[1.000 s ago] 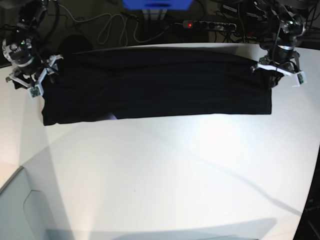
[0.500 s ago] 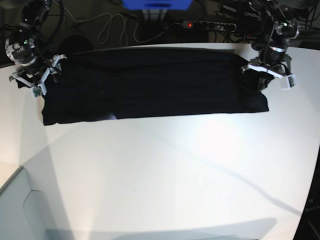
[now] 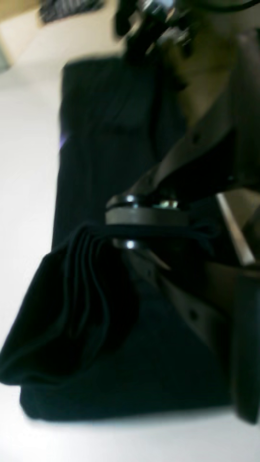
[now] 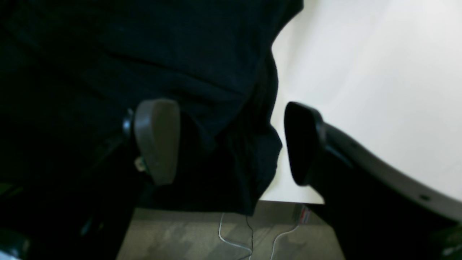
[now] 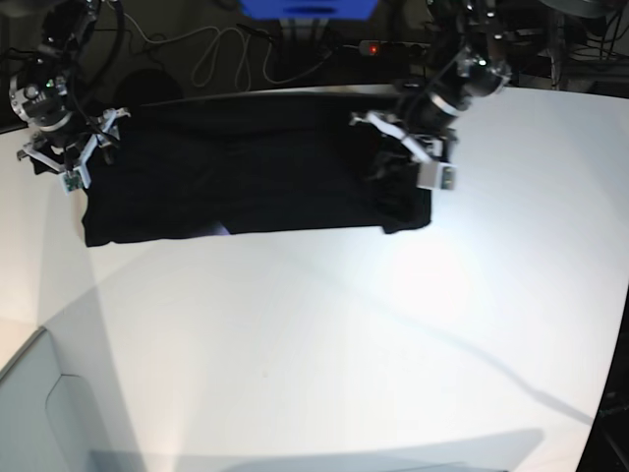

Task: Fold the T-shirt properly
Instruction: 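Grasp the strip end near the left gripper and lift it, then fold the held strip end over toward the right gripper and release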

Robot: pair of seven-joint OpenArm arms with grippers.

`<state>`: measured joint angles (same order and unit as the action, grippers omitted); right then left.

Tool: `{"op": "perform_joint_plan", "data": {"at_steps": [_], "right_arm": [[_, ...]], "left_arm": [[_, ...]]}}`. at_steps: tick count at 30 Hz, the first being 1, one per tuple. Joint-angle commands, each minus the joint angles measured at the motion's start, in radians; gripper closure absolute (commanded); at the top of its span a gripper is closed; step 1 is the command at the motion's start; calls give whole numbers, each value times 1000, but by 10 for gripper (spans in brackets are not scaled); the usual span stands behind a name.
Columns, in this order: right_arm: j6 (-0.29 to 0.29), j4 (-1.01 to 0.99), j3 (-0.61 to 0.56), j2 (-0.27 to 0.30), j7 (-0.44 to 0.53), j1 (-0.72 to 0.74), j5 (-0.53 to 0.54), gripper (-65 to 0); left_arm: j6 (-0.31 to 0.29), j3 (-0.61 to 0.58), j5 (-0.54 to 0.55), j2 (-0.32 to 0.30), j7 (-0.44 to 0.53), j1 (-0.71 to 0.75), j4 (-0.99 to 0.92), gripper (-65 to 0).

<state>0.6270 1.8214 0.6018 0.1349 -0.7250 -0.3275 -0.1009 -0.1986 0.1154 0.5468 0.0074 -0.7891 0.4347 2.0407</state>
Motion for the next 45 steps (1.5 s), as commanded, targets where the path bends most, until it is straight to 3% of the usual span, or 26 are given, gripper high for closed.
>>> {"op": "perform_joint_plan", "data": {"at_steps": [1,5,10,16,26,33,45], "right_arm": [[23,15,5,13,17,0,8,-434],[23,15,5,13,17,0,8,-434],[23,15,5,13,17,-2,8,-434],[23,16,5,13,14,-2,8,-434],[23,19,5,13,11,-3,8,-434],[23,19,5,13,9,-3,8,-434],[23,21,5,18,9,-3,7,-434]], "left_arm": [[-3,-30,19,-4,21,-6,16,0],[-3,-145,2,-4,21,-32,2,0],[-3,-280,-124,10,23,-66,-38,0],[-3,-343,-228,27,23,-99,-53,0],[-3,-362,-222,27,23,-170,-53,0],[-3,-466,-232,21,23,-211,-73,0],[-3,-466,-222,27,23,-251,-154,0]]}}
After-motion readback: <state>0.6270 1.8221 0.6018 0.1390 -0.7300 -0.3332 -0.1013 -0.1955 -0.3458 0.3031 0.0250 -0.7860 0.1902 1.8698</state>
